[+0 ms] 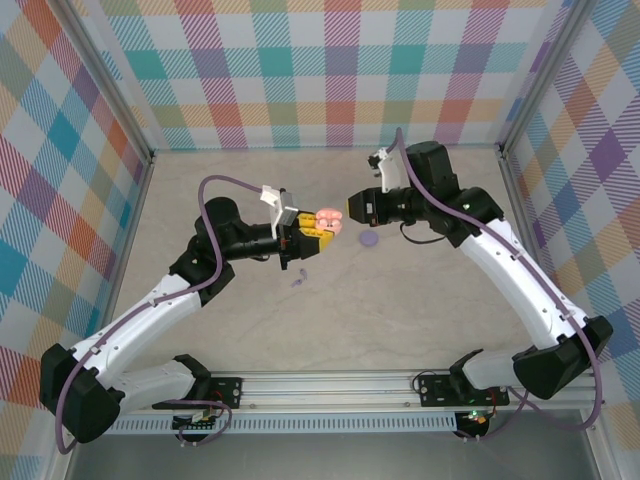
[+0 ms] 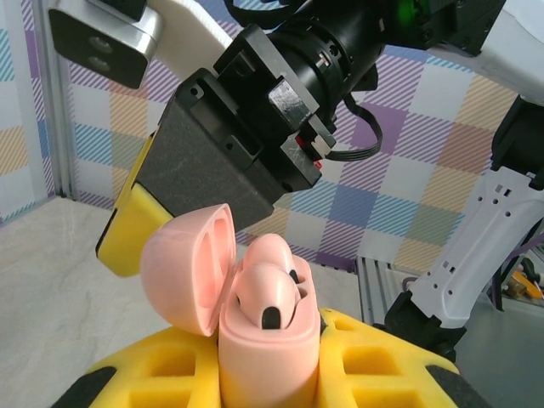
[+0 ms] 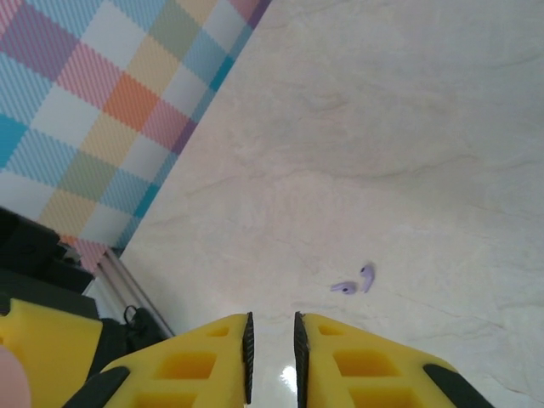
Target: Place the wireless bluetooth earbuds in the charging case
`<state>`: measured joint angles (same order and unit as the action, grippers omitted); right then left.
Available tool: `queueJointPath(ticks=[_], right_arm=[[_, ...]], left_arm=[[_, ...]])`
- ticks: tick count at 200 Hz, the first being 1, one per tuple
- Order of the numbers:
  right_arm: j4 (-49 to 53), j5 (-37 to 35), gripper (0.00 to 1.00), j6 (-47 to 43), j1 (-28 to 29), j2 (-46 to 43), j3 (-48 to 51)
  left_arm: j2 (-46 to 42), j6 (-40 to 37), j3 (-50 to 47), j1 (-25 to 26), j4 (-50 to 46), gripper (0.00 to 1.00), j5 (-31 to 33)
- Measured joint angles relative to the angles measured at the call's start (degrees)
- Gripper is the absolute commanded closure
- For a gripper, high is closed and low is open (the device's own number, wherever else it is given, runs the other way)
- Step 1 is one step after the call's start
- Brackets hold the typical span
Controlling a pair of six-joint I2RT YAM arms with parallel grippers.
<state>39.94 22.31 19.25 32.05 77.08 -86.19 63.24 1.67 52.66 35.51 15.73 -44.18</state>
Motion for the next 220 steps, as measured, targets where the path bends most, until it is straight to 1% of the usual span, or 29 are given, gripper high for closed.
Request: queueJointPath(ticks=[31, 60, 94, 148, 158, 178, 184, 200, 220], right_arm=[[-1.70, 5.95, 0.79, 0.00, 0.00, 0.39, 0.35], [-3.78, 9.73, 0.79, 0.02, 0.00, 0.33, 0.57], [-5.20, 11.41, 0.79, 0.04, -0.48, 0.07, 1.18], [-7.19, 11.76, 0.78, 0.04, -0.90, -1.53, 2.43], [-7.41, 11.41, 0.78, 0.04, -1.01, -1.70, 2.58], [-7.23, 9.60, 0.73, 0.00, -1.01, -1.73, 2.58], [-6.88, 8.22, 0.71, -0.04, -0.98, -1.75, 2.58], [-5.49, 4.28, 0.71, -0.20, -0.83, -1.95, 2.56], [-2.86, -2.78, 0.70, -0.20, -0.50, -2.56, 2.54]], left_arm=[[0.00, 0.00, 0.04, 0.00, 0.52, 0.79, -0.17], [0.13, 0.39, 0.11, 0.00, 0.52, 0.79, 0.07], [0.68, 0.81, 0.44, 0.04, 0.90, 0.78, 0.09], [1.86, 2.01, 1.46, 0.11, 0.92, 0.78, 0.15], [2.19, 2.14, 1.68, 0.15, 0.92, 0.78, 0.13], [2.47, 2.29, 1.81, 0.20, 0.90, 0.78, 0.63], [2.54, 2.38, 1.84, 0.20, 0.83, 0.78, 1.05], [3.17, 2.82, 2.10, 0.31, 0.00, 0.77, 2.36], [4.74, 3.41, 3.15, 0.33, -2.45, 0.77, 4.63]])
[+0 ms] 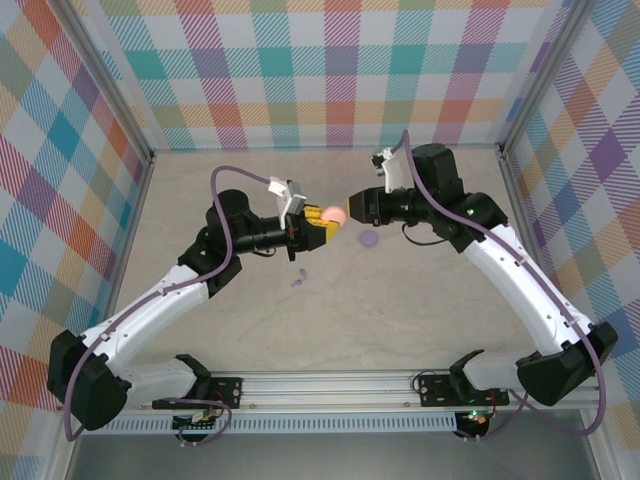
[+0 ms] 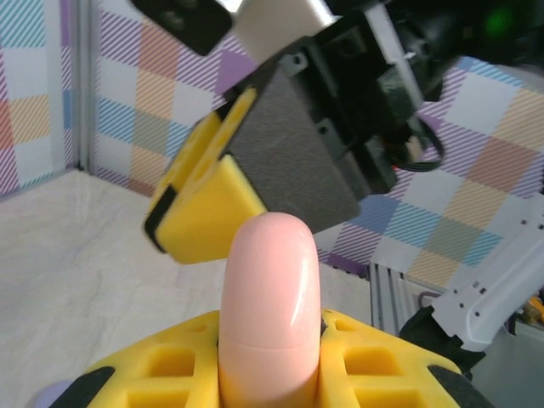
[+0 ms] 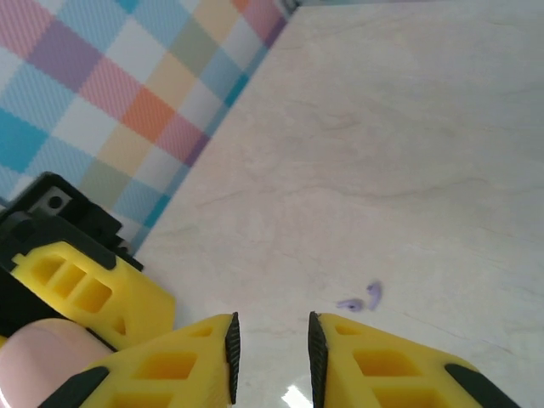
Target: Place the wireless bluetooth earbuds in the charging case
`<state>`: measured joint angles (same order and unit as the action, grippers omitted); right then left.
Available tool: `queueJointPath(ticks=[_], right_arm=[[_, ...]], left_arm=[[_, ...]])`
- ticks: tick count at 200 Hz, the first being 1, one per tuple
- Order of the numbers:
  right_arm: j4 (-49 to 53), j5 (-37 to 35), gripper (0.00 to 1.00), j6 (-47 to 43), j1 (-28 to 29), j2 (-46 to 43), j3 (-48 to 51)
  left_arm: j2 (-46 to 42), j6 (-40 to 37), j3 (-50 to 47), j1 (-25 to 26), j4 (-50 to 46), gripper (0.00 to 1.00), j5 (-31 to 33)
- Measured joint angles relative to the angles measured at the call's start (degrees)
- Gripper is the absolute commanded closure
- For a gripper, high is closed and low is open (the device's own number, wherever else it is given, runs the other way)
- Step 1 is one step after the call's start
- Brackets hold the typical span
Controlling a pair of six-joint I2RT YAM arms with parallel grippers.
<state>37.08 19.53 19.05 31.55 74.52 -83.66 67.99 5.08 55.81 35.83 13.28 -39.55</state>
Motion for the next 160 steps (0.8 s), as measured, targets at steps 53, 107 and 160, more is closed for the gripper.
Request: queueJointPath(ticks=[53, 107, 160], right_arm=[[6.38, -17.92, 0.69, 1.11, 0.02, -1.33, 0.07], [7.96, -22.14, 0.69, 1.57, -0.07, -3.78, 3.43], [8.07, -21.90, 0.68, 2.82, -0.09, -6.12, 7.17]], left_arm=[[6.91, 3.08, 5.60, -0.02, -7.72, 0.71, 6.73], [19.32, 9.18, 15.47, -2.19, -18.03, 0.72, 11.39], [35.52, 13.29, 25.03, -8.74, -25.55, 0.71, 9.44]])
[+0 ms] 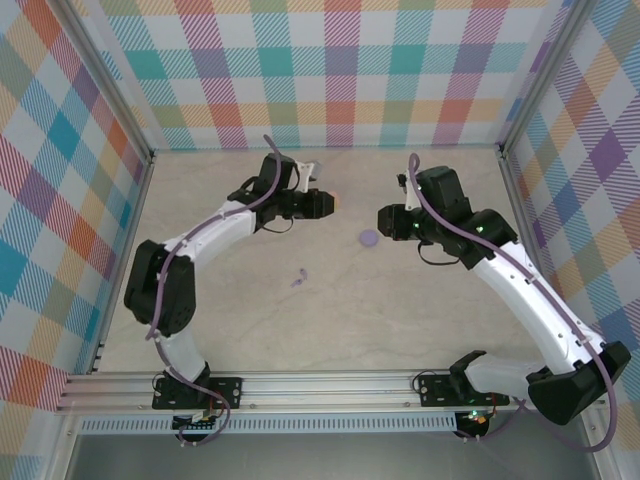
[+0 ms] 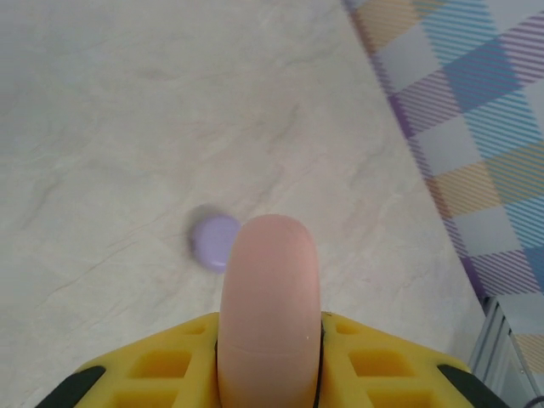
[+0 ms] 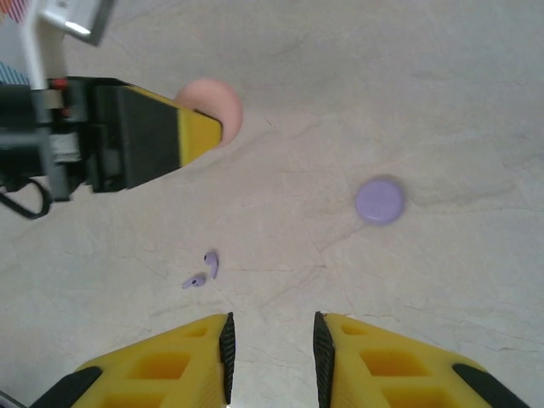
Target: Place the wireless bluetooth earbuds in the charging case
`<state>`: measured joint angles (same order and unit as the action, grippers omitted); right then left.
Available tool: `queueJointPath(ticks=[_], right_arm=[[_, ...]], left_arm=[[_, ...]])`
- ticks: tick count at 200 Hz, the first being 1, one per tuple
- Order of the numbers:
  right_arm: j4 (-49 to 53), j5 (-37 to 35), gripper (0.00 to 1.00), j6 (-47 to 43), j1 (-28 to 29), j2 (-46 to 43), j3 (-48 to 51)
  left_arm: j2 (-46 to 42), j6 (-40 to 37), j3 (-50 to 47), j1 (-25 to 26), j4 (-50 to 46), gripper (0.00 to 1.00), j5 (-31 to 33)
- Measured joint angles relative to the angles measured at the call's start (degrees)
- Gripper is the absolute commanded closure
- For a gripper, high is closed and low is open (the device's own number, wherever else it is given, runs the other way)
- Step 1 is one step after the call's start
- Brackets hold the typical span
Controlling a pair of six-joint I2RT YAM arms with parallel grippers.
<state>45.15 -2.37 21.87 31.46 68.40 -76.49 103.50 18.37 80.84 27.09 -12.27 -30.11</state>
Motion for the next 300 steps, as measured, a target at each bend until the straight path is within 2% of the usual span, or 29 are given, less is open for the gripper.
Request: queueJointPath(ticks=[47, 101, 221, 275, 300], right_arm=[[-0.07, 0.48, 0.67, 0.20, 0.00, -0.74, 1.40], [-0.02, 1.40, 0.66, 0.17, 0.00, -0.70, 2.14], [0.00, 3.08, 0.66, 0.09, 0.02, 1.42, 2.14], [0.00, 2.95, 0.63, -0.04, 0.00, 1.46, 2.14], [0.04, 2.36, 0.61, -0.07, -0.39, 1.97, 2.14]], left_arm=[[12.50, 0.07, 9.73, -1.77, -6.27, 0.70, -2.03], [21.33, -0.44, 17.75, -1.86, -10.97, 0.70, -2.69], [28.28, -0.55, 19.41, -1.92, -13.77, 0.64, -3.32], [28.39, -0.81, 19.52, -2.01, -14.84, 0.44, -2.78], [28.02, -1.70, 19.56, -1.95, -14.86, 0.38, -2.54]])
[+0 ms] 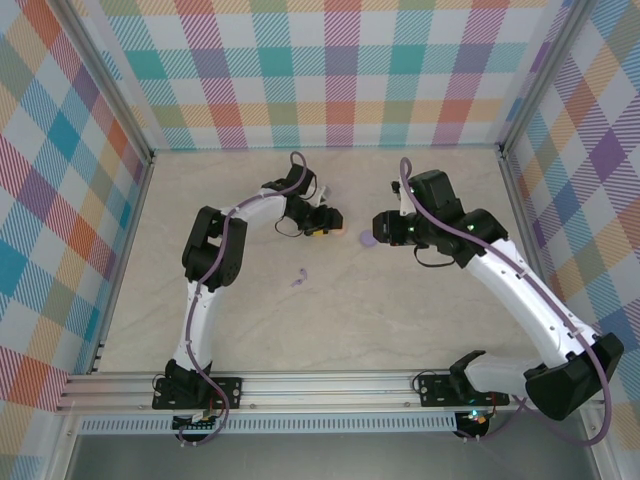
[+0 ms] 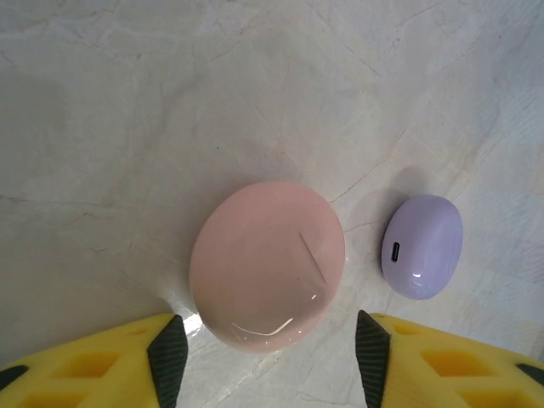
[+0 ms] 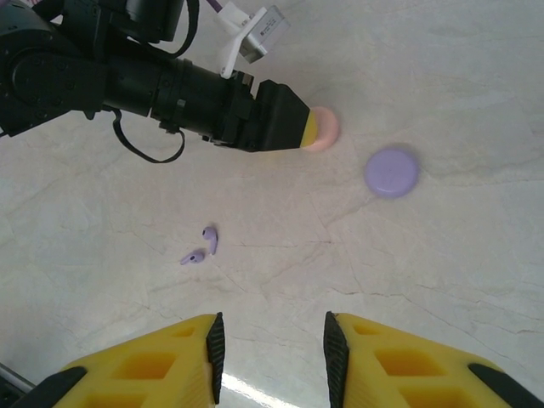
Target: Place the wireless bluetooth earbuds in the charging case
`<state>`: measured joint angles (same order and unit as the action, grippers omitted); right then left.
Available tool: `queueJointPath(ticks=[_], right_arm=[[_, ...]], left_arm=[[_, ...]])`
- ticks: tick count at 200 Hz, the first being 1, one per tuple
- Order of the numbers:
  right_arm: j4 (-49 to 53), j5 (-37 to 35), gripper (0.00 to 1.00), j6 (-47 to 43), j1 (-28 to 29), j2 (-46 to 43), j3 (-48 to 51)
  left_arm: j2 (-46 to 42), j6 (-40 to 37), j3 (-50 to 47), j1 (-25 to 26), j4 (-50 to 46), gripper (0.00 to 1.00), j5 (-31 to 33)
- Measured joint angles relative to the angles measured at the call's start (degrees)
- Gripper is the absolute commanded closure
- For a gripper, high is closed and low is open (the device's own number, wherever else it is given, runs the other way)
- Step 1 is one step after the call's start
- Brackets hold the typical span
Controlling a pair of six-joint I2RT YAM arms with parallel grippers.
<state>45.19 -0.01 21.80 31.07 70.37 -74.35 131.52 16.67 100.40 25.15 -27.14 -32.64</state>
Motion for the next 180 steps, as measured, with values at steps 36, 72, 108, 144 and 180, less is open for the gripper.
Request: queueJointPath(ticks=[36, 72, 108, 144, 180], right_arm=[[-0.07, 1.05, 0.57, -0.50, -2.99, 2.60, 0.00], [-1.16, 3.76, 0.53, -1.62, -6.99, 9.70, 0.00], [-1.77, 4.57, 0.53, -2.84, -9.51, 21.09, -2.34], [-0.50, 2.54, 0.56, -3.72, -10.43, 34.14, -11.58], [1.95, 0.17, 0.58, -4.52, -10.47, 47.01, -22.62]], left_arm=[[-5.18, -1.07, -3.74, -0.33, -1.25, 0.38, 4.44], [-18.60, -1.03, -12.85, -0.33, -0.24, 0.38, 4.92], [-31.34, -0.39, -20.13, 0.07, 0.66, 0.38, 6.40], [-38.56, 1.75, -26.47, 1.05, 0.72, 0.38, 7.91], [-41.86, 3.50, -29.66, 2.23, 0.68, 0.38, 8.35]])
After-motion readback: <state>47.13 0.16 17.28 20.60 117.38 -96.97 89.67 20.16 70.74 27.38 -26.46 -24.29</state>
